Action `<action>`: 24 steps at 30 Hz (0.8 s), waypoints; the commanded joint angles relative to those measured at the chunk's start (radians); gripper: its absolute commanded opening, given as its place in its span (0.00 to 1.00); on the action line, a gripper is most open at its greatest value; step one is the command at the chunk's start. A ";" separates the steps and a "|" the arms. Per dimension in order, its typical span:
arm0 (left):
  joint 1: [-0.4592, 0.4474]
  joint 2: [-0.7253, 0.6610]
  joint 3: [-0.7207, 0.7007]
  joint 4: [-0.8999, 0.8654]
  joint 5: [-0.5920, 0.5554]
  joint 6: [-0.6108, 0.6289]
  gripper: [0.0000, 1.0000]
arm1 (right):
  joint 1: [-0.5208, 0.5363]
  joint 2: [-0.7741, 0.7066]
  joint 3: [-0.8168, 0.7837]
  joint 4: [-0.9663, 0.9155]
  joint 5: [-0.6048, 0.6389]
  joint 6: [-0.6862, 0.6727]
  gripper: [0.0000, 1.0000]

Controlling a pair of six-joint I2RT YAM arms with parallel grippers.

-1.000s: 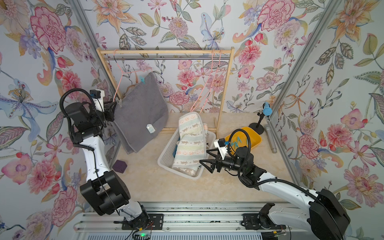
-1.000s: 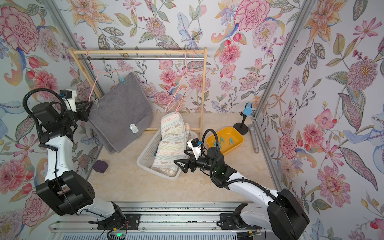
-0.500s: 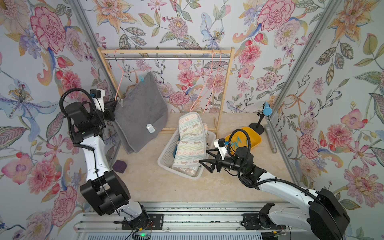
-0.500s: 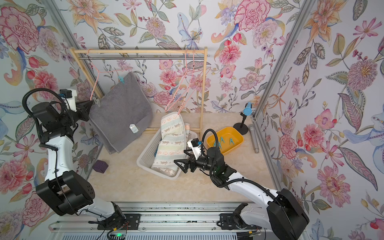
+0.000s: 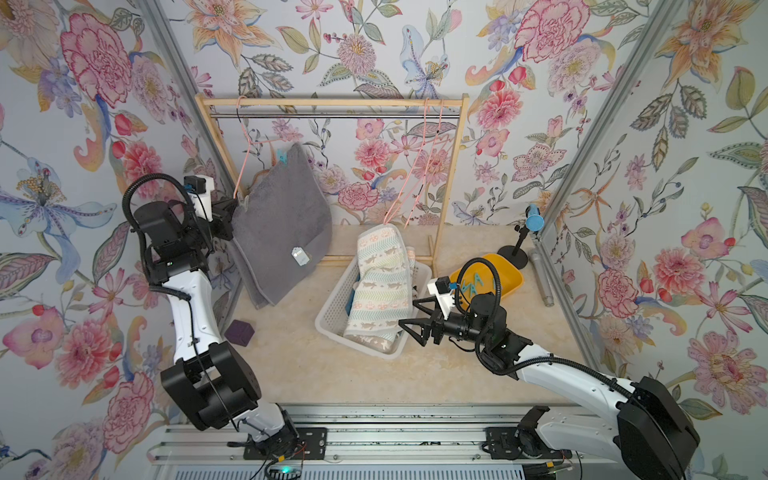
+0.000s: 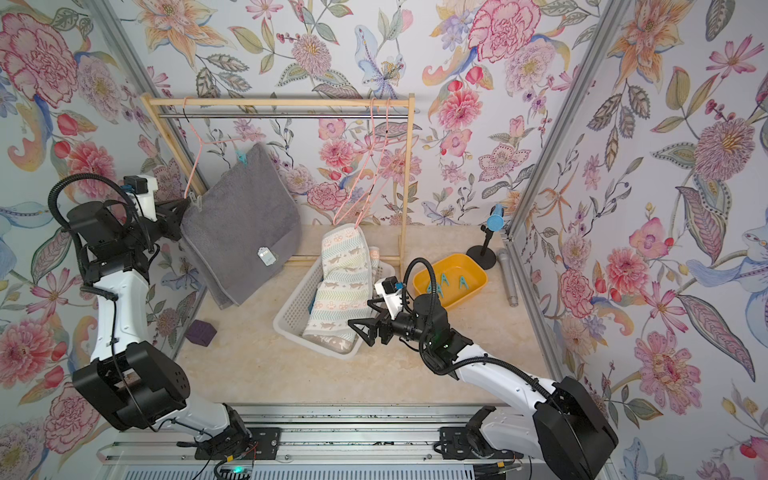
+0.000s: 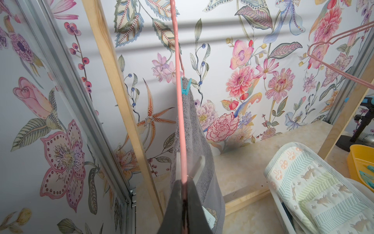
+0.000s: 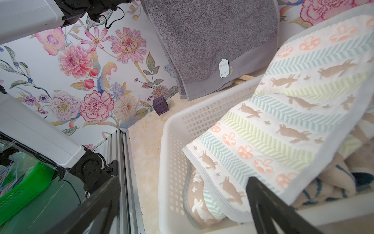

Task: Remove the clothespins securing towels to the hanger
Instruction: Pick up the hanger from the clothesline.

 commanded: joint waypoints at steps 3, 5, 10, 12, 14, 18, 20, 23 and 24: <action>-0.008 -0.062 0.043 0.052 -0.020 -0.022 0.00 | -0.006 0.012 -0.011 0.036 -0.009 0.008 1.00; -0.009 -0.079 0.043 0.070 -0.035 -0.036 0.00 | -0.006 0.010 -0.011 0.035 -0.010 0.009 1.00; -0.008 -0.128 0.045 0.156 -0.066 -0.095 0.00 | -0.005 0.005 -0.012 0.036 -0.013 0.012 1.00; -0.008 -0.142 0.055 0.175 -0.068 -0.114 0.00 | -0.005 0.002 -0.012 0.035 -0.015 0.011 1.00; -0.010 -0.152 0.073 0.178 -0.072 -0.123 0.00 | -0.004 -0.001 -0.014 0.035 -0.015 0.013 1.00; -0.010 -0.176 0.089 0.160 -0.080 -0.117 0.00 | -0.004 -0.005 -0.015 0.036 -0.015 0.015 1.00; -0.010 -0.192 0.084 0.150 -0.080 -0.113 0.00 | -0.002 -0.007 -0.017 0.036 -0.015 0.015 1.00; -0.015 -0.223 0.047 0.156 -0.088 -0.108 0.00 | -0.002 -0.007 -0.015 0.037 -0.018 0.017 1.00; -0.019 -0.236 0.034 0.156 -0.095 -0.101 0.00 | -0.001 -0.008 -0.017 0.039 -0.019 0.018 1.00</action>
